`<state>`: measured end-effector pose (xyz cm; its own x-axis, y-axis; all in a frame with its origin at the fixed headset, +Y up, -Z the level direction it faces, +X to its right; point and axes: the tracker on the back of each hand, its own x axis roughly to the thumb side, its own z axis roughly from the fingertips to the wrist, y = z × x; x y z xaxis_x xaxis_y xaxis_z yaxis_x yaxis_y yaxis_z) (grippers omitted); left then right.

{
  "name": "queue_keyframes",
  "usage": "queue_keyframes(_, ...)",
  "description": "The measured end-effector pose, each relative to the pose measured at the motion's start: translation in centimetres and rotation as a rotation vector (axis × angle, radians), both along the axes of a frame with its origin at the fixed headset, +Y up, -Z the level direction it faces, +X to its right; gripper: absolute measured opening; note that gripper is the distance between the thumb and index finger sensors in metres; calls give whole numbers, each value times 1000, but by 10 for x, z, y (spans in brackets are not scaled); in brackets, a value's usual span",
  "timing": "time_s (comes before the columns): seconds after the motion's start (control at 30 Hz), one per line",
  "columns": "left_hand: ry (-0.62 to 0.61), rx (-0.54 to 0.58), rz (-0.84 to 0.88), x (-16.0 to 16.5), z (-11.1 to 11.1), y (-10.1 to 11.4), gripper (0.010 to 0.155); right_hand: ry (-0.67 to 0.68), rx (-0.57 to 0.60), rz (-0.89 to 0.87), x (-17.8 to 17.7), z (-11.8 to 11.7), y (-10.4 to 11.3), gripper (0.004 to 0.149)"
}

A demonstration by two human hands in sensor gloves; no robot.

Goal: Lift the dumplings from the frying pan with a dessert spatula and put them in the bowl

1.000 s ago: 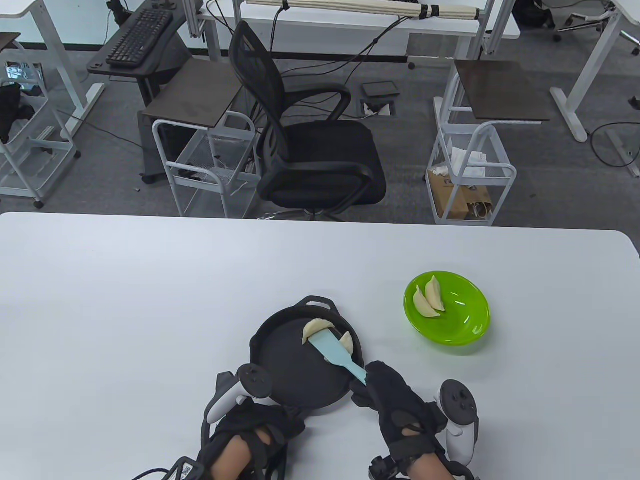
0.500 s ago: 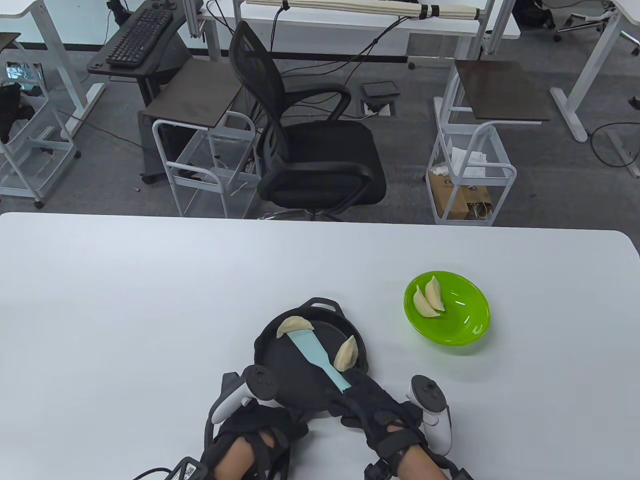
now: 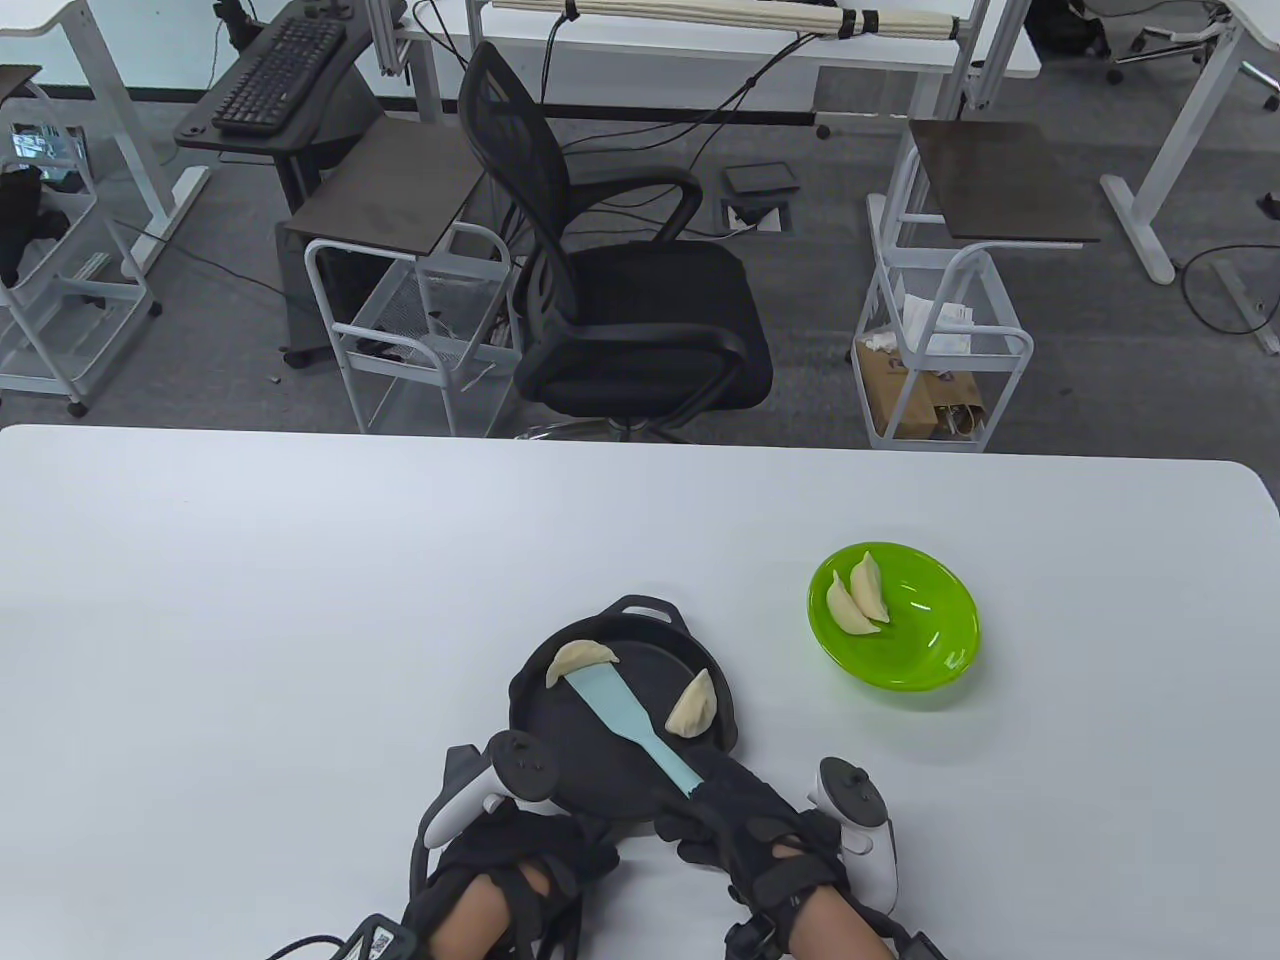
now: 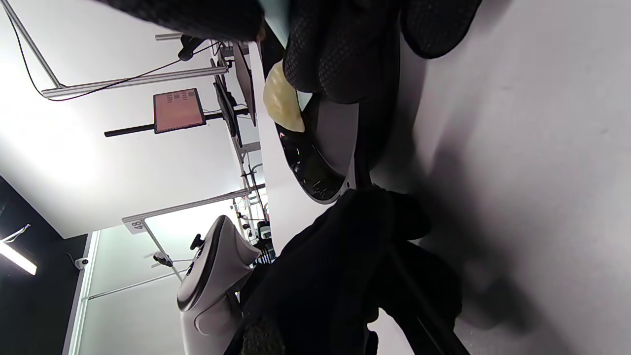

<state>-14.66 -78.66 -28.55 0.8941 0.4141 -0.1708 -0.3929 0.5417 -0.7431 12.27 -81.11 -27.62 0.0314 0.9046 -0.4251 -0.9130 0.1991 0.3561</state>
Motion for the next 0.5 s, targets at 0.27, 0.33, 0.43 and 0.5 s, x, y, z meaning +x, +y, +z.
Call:
queue_keyframes(0.27,5,-4,10,-1,0,0,64,-78,-8,33,5,1,-2,59)
queue_keyframes(0.33,6,-6,11,-1,0,0,64,-106,-20,48,7,2,-4,57)
queue_keyframes(0.43,6,-6,12,-1,0,0,64,-122,-34,49,9,0,-7,56)
queue_keyframes(0.5,6,-6,12,-2,0,0,64,-131,-37,51,11,-1,-8,55)
